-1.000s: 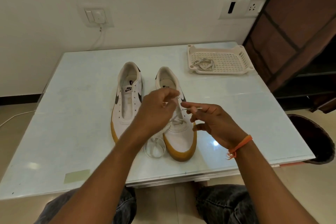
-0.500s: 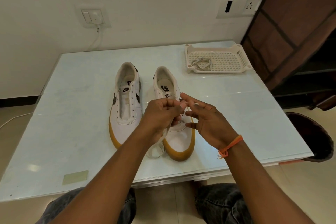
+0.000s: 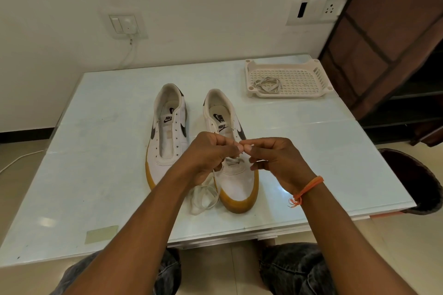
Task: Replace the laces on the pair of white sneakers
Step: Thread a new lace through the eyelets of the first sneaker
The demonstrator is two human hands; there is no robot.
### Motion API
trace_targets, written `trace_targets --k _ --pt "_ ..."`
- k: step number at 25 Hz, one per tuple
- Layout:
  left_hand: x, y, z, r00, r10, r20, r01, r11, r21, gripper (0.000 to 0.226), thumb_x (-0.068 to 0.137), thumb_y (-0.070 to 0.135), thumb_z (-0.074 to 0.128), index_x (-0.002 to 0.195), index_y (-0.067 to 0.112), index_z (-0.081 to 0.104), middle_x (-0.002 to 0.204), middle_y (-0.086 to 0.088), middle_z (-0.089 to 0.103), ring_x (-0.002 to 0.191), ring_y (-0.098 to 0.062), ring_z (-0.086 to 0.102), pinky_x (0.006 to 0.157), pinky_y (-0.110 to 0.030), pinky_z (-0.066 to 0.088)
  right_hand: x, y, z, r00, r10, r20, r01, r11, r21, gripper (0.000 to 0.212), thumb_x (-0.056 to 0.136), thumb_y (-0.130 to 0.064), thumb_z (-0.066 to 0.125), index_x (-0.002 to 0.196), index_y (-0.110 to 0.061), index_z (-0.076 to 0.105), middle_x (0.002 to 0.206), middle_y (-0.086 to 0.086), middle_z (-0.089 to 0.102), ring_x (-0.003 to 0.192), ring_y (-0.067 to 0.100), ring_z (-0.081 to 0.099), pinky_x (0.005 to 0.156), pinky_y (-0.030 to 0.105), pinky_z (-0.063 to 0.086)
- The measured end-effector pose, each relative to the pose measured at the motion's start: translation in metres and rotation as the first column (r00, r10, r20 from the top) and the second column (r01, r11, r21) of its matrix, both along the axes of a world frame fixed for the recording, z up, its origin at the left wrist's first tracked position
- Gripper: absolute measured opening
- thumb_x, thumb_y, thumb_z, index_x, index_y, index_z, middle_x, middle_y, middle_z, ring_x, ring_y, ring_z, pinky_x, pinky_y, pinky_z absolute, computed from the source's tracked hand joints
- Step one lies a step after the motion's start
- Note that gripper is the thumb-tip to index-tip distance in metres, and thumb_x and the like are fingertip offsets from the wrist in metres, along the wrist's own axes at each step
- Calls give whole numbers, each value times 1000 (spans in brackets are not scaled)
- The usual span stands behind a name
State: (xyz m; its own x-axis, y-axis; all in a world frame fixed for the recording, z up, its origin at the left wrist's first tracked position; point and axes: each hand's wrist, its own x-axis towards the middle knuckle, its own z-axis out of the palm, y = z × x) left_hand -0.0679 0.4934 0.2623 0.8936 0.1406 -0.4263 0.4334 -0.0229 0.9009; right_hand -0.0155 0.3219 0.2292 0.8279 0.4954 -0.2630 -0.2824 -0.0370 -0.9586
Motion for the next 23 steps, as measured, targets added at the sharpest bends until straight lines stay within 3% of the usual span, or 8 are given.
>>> trace_targets --k 6,7,9,11,13,16,19,23 --pt "5 0 -12 987 92 135 -120 969 214 10 85 22 74 88 13 78 69 4 69 47 -6 46 51 -17 37 1 1 0 994 -83 -65 84 996 14 21 90 -25 64 101 -10 75 89 7 72 70 16 60 64 31 54" --pt "6 1 -16 971 53 233 -148 900 410 10 87 23 72 90 16 78 78 4 71 58 -5 56 59 -15 39 2 -1 0 990 -109 -85 109 994 1 23 92 -27 62 100 -11 75 89 6 72 71 16 60 65 31 54" --pt "5 0 -26 932 -157 328 -184 574 798 13 90 22 67 92 17 79 85 1 71 74 -11 60 67 -18 39 4 -3 -5 976 -190 -108 182 980 -75 23 93 -30 62 98 -12 75 90 6 71 76 19 60 65 30 53" --pt "4 -5 -37 918 -291 271 -197 260 946 9 87 19 71 89 16 79 86 -4 65 79 -19 53 66 -29 38 4 -3 -12 955 -259 -143 237 959 -157 23 92 -30 64 98 -11 74 95 8 71 80 21 62 66 31 53" --pt "5 -10 -49 927 -268 264 -241 113 964 5 77 17 80 81 17 78 96 -5 60 91 -26 49 71 -35 37 3 0 -18 945 -277 -174 240 949 -205 24 90 -31 66 100 -11 74 99 10 71 85 23 63 70 33 55" --pt "7 -14 -56 967 -120 225 -180 304 936 7 85 26 73 88 29 78 120 2 44 114 -22 31 87 -30 18 3 2 -20 944 -272 -188 228 947 -228 24 89 -29 67 103 -10 72 101 9 70 88 21 63 74 35 53" --pt "13 -14 -54 998 -14 65 -46 563 825 10 89 32 67 86 38 75 116 5 30 115 -20 26 100 -38 30 5 1 -25 940 -279 -197 232 945 -231 22 88 -21 67 106 -9 71 100 7 69 85 19 62 70 32 51" --pt "18 -15 -51 999 29 -26 -3 724 689 23 91 28 65 70 38 64 111 4 26 109 -19 28 98 -34 34 4 4 -29 960 -229 -158 186 951 -246 16 90 -15 66 104 -9 72 93 5 69 83 18 62 63 26 52"
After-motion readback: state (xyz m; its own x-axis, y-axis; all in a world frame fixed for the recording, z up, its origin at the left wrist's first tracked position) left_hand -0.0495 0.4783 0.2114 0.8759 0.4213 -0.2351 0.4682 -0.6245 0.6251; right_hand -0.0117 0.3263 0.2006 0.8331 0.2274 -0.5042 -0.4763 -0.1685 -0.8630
